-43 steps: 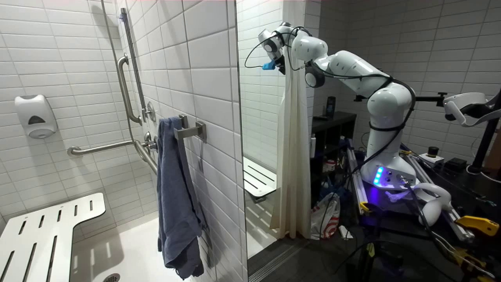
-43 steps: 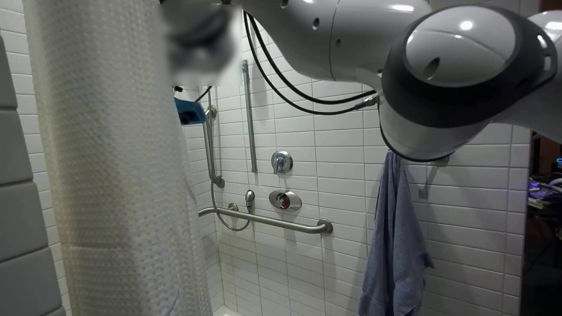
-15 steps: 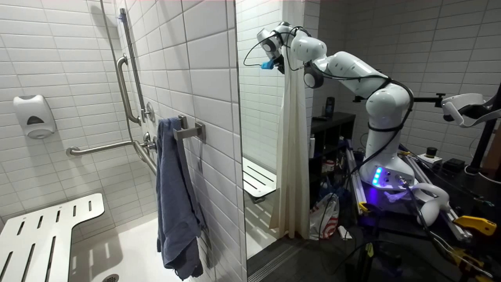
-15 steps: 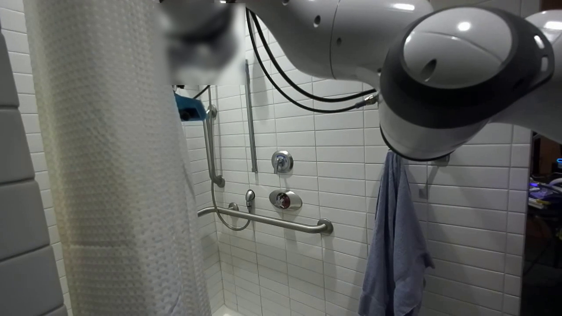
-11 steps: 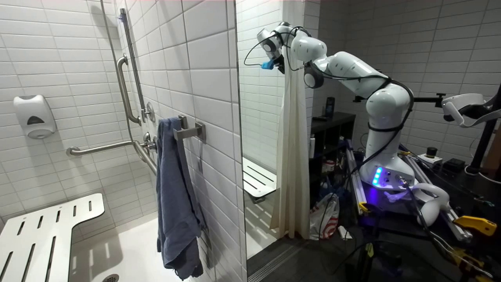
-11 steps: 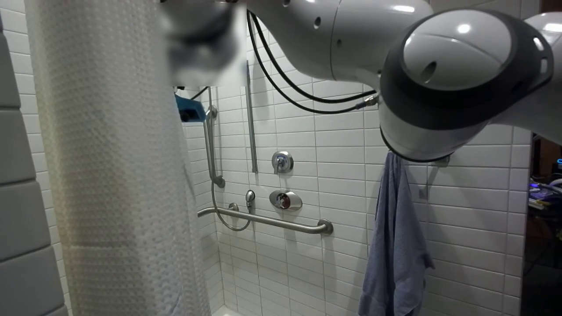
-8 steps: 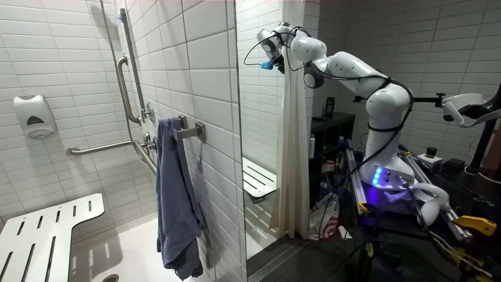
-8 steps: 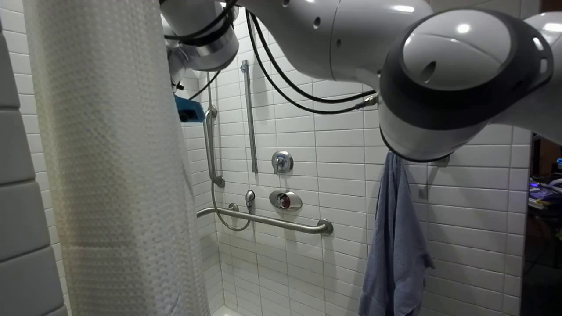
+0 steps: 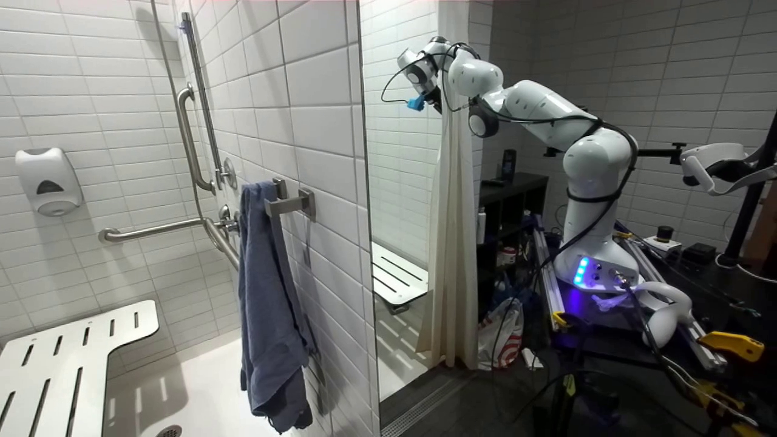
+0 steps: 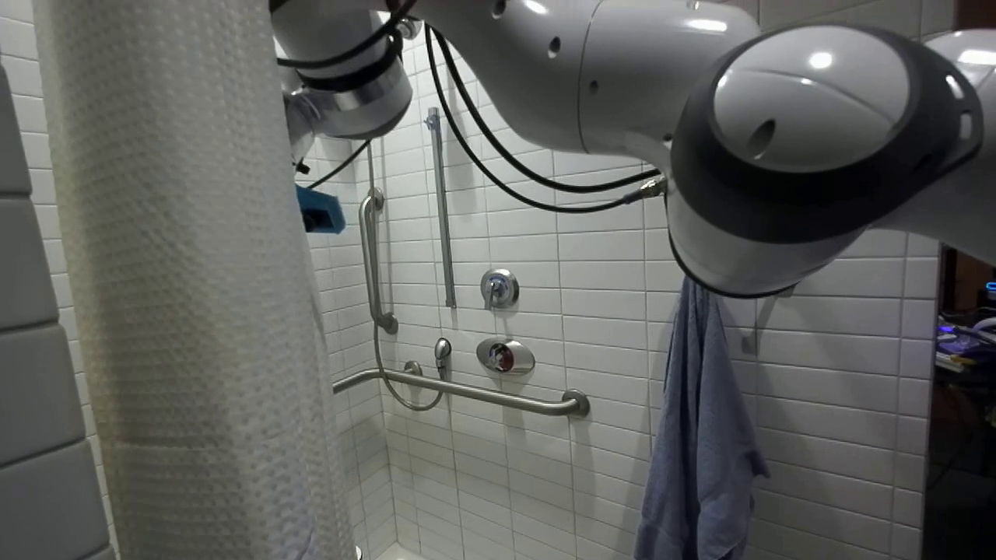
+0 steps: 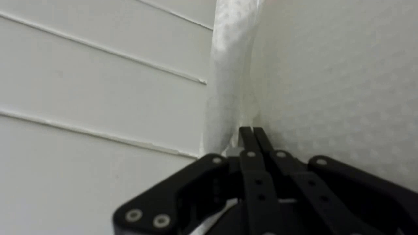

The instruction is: Pull the curtain to the left

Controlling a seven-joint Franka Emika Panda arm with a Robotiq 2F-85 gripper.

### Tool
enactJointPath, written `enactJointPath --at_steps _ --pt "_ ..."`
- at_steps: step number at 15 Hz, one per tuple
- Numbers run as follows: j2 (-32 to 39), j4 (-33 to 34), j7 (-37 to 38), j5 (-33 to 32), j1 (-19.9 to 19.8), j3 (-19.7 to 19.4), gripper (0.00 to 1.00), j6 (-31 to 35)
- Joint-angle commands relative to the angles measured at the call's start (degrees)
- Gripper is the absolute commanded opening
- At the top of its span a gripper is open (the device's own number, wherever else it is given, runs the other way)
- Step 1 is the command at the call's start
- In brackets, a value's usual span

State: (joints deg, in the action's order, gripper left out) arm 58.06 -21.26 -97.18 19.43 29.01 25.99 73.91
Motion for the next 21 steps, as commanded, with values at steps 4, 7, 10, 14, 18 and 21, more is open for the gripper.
enactJointPath --at_steps 4,7,10,14,18,21 --pt "3.71 -0.56 -3.05 0.88 4.35 -0.51 0.01 -0.28" --pt "3.73 -0.64 -3.12 0.79 4.59 -0.74 0.01 0.81" --pt "3.72 -0.79 -3.33 0.82 4.5 -0.74 0.01 0.94" --pt "3.97 -0.96 -3.13 0.78 4.91 -0.77 0.01 1.16" --pt "5.48 0.85 -2.29 0.55 6.06 -0.99 0.32 0.88" --pt "2.94 -5.31 -3.65 0.05 2.37 -1.46 0.47 1.0"
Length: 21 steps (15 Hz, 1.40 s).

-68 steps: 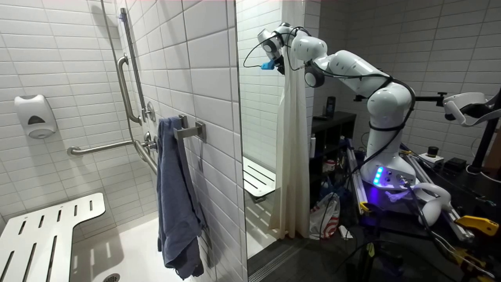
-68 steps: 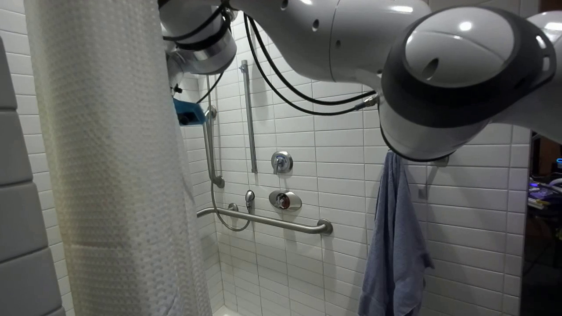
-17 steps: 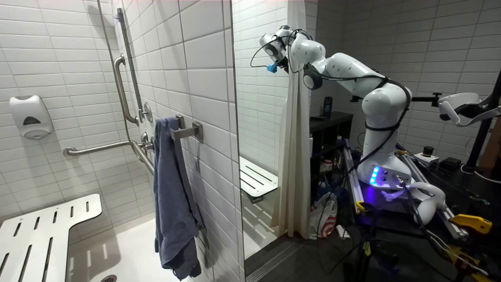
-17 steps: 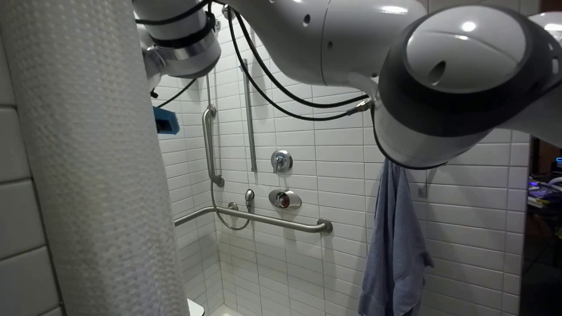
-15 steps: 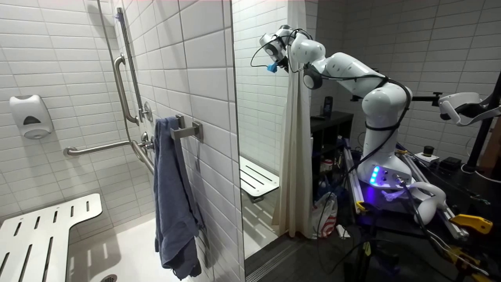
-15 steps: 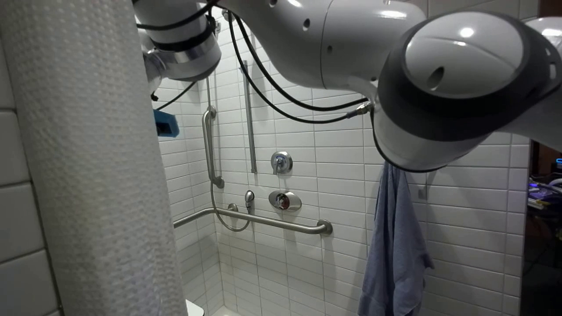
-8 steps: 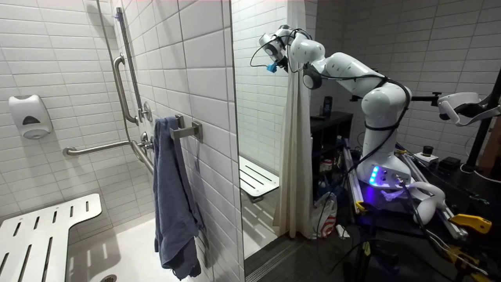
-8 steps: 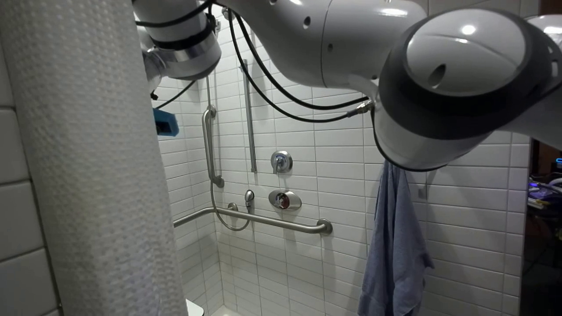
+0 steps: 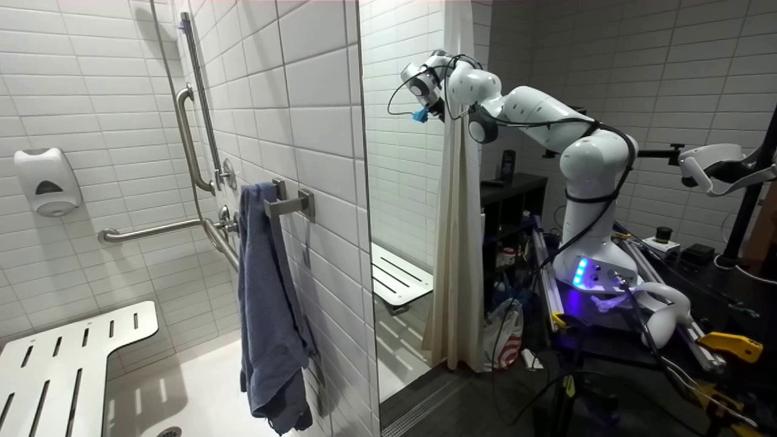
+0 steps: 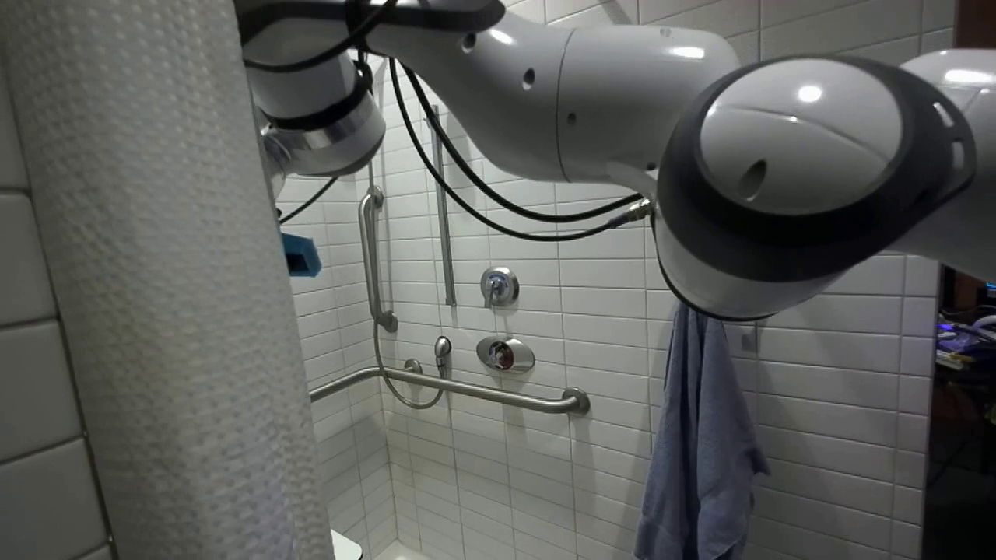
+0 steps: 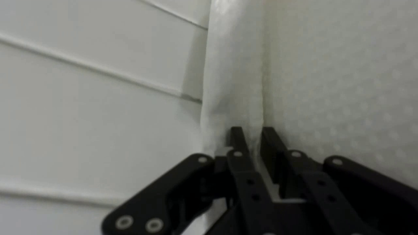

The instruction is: Pull the curtain to the left

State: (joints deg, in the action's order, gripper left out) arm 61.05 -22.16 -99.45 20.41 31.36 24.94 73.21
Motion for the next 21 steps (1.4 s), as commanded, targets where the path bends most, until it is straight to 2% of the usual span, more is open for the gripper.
enactJointPath --at_steps 1,3,4,5,6,7,8,9,10,11,12,13,16,17,19,21 --pt "4.08 2.89 0.37 -1.14 1.75 -1.2 0.53 -1.58" --pt "4.84 3.26 1.1 -1.48 1.97 -1.81 0.65 -2.21" --pt "0.95 -4.32 0.56 -1.71 0.31 -1.82 0.73 0.51" --pt "4.98 3.52 2.47 -1.95 2.04 -2.48 0.79 -2.98" --pt "4.82 3.47 3.21 -2.36 2.14 -2.85 0.85 -3.57" --pt "0.74 -4.16 2.98 -2.54 0.64 -2.93 0.93 -0.59" --pt "0.58 -4.09 3.99 -2.75 0.71 -3.19 0.98 -0.71" --pt "4.4 3.65 6.08 -3.27 2.27 -3.62 1.0 -4.12" --pt "0.06 -3.88 6.11 -3.48 0.69 -3.67 1.0 -1.31" --pt "-0.11 -3.73 6.93 -3.81 0.63 -3.97 1.0 -1.34" --pt "3.49 4.07 9.15 -4.25 2.09 -4.38 1.0 -4.59" --pt "-0.87 -3.29 9.28 -4.42 0.51 -4.36 1.0 -1.62" --pt "-1.96 -2.94 12.14 -5.25 0.02 -5.0 1.0 -1.78" --pt "1.31 4.61 14.79 -5.57 1.58 -5.29 1.0 -5.11" --pt "-1.84 0.6 16.87 -5.8 0.3 -5.74 1.0 -4.01" --pt "-2.74 0.78 19.9 -6.05 0.23 -6.15 1.0 -4.29"
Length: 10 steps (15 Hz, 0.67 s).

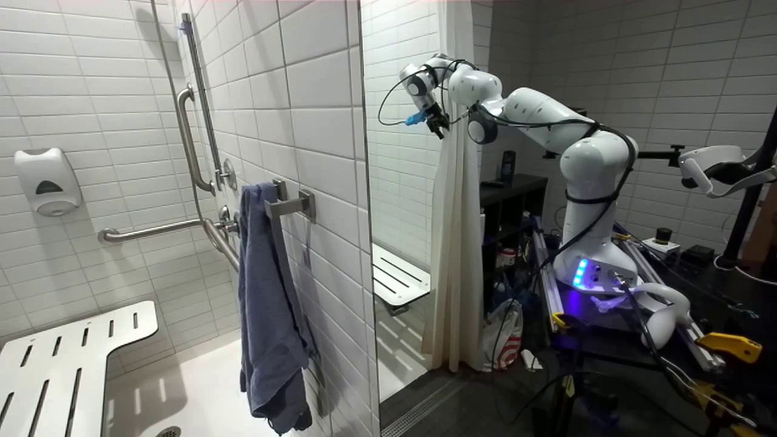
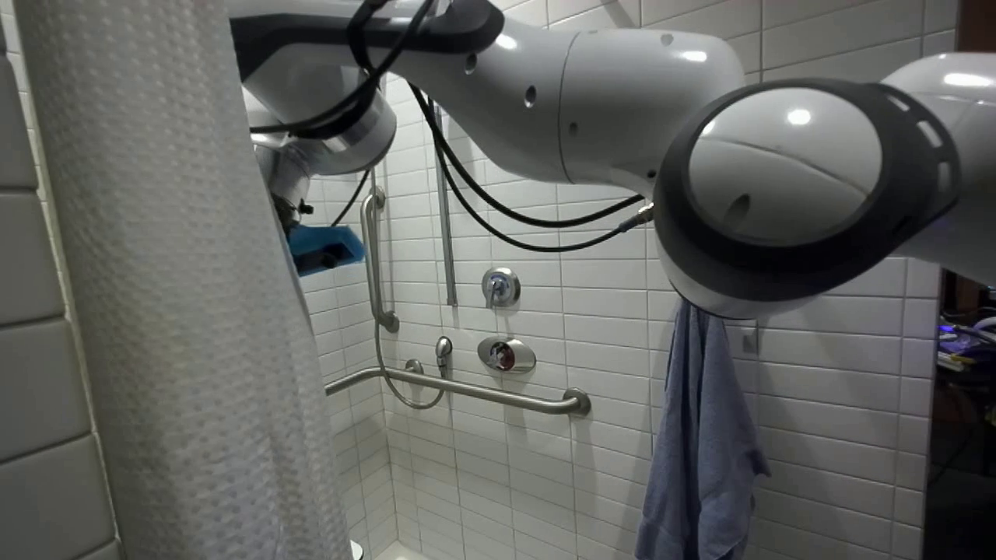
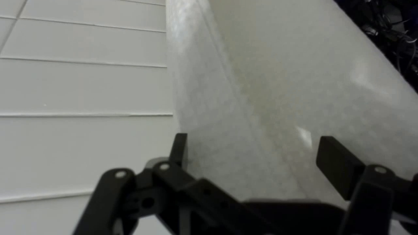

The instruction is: Pull the curtain to the left

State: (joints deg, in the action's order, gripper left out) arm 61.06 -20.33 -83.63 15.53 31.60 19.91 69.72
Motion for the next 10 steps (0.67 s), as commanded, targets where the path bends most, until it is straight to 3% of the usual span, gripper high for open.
enactJointPath --at_steps 1,10 --pt "-3.32 -0.98 5.7 -1.27 -0.05 -1.28 1.0 -0.75" --pt "-8.54 -1.37 14.24 -4.04 -1.01 -3.0 1.0 -3.9"
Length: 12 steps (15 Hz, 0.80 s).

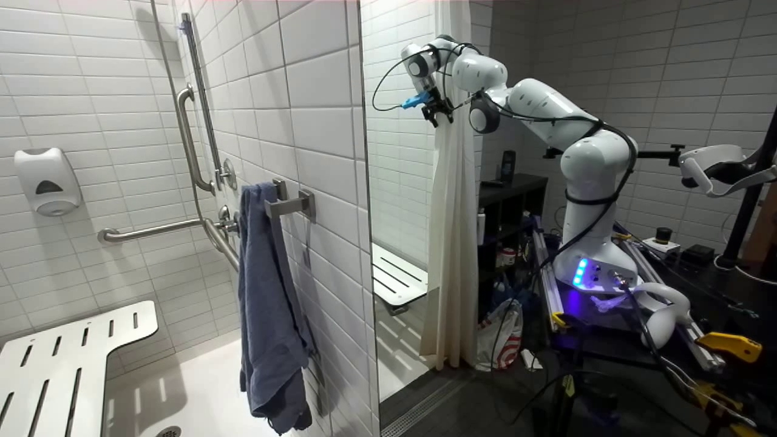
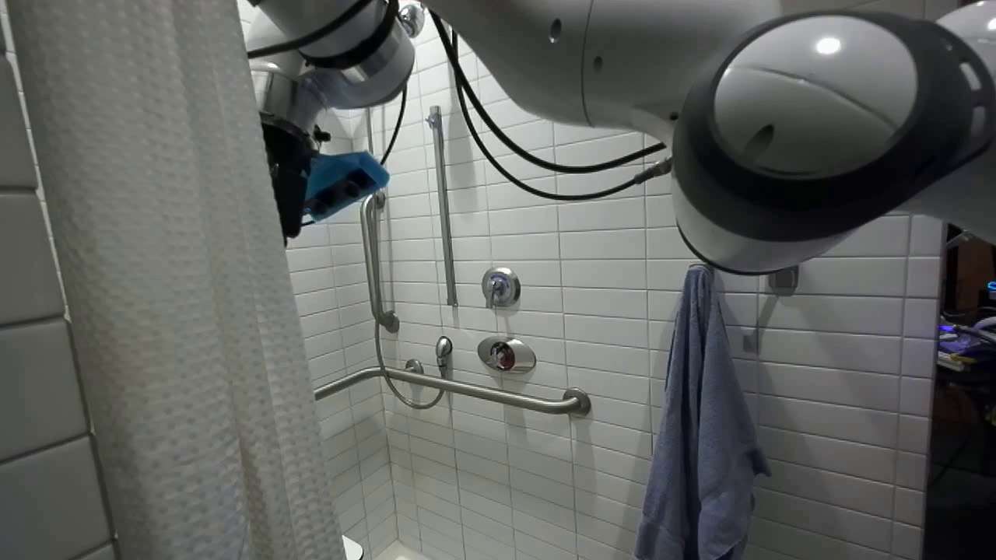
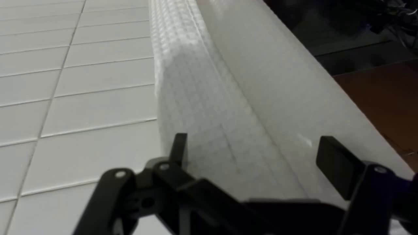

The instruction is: Pull the curtain to the left

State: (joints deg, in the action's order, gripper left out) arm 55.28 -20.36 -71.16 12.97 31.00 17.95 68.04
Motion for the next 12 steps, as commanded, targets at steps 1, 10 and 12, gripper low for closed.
enactJointPath --at_steps 1,10,12 --pt "-3.44 -1.37 2.4 -1.58 -0.7 -1.12 1.0 -3.24" --pt "-5.91 -1.08 4.98 -0.63 -3.22 -0.48 1.0 -6.1" --pt "-6.04 -1.13 5.08 -0.63 -3.31 -0.48 1.0 -6.18"
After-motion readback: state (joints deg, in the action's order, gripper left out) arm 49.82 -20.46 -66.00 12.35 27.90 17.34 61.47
